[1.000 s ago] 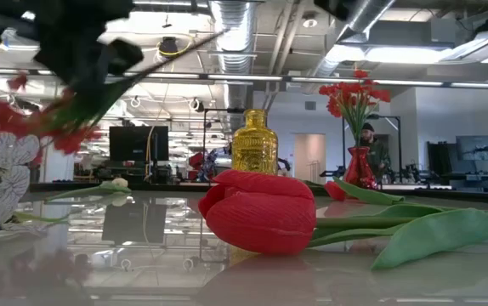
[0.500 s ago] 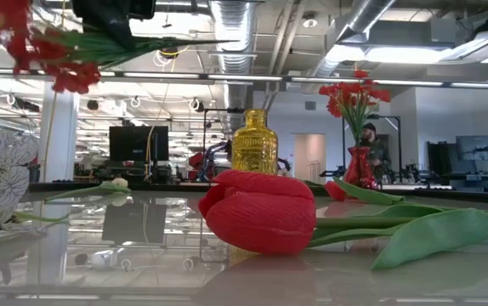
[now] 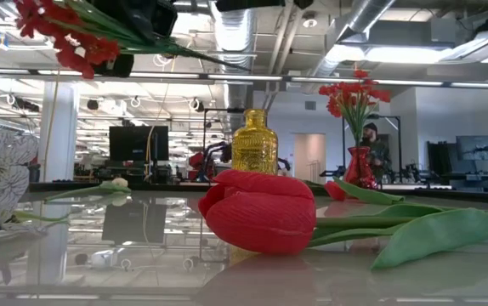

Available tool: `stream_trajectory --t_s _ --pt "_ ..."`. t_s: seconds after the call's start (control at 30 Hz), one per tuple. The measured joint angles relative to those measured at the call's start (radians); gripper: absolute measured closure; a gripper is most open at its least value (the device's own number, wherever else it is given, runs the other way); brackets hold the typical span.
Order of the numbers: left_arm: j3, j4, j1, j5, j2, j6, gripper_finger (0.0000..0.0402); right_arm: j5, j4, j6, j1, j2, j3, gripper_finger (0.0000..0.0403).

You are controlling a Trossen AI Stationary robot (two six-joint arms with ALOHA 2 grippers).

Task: Sort flowers into vase by color
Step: Put the red flowers into the red vase

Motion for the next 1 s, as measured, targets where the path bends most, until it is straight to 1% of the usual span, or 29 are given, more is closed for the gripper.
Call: stream_trajectory --t_s 0.23,0.37,0.57,0.67,0.77,0.87,1.0 --pt "0.0 0.118 0.034 0.062 0.013 -0.006 0.0395 -0.025 -0.063 0.02 -0.059 0.0 0.001 0.0121" --pt "0.0 0.163 0.062 0.079 0.01 -0.012 0.0395 -0.019 -0.104 0.02 -0.08 -0.001 0.001 0.0121" --pt "0.0 0.164 0.082 0.098 0.011 0.013 0.0395 -0.017 -0.108 0.02 -0.095 -0.001 0.001 0.0123" --pt "0.0 0.166 0.088 0.103 0.011 0.029 0.0395 -0.017 -0.111 0.021 -0.107 0.012 0.001 0.0131" --pt "0.0 0.184 0.09 0.13 0.011 0.051 0.0395 -0.017 -0.109 0.021 -0.117 0.025 0.001 0.015" --pt "0.0 0.179 0.09 0.128 0.011 0.072 0.0395 -0.016 -0.1 0.021 -0.123 0.031 0.001 0.0181" --pt "0.0 0.179 0.09 0.066 0.011 0.077 0.0394 -0.01 -0.048 0.024 -0.11 0.03 0.0 0.0244"
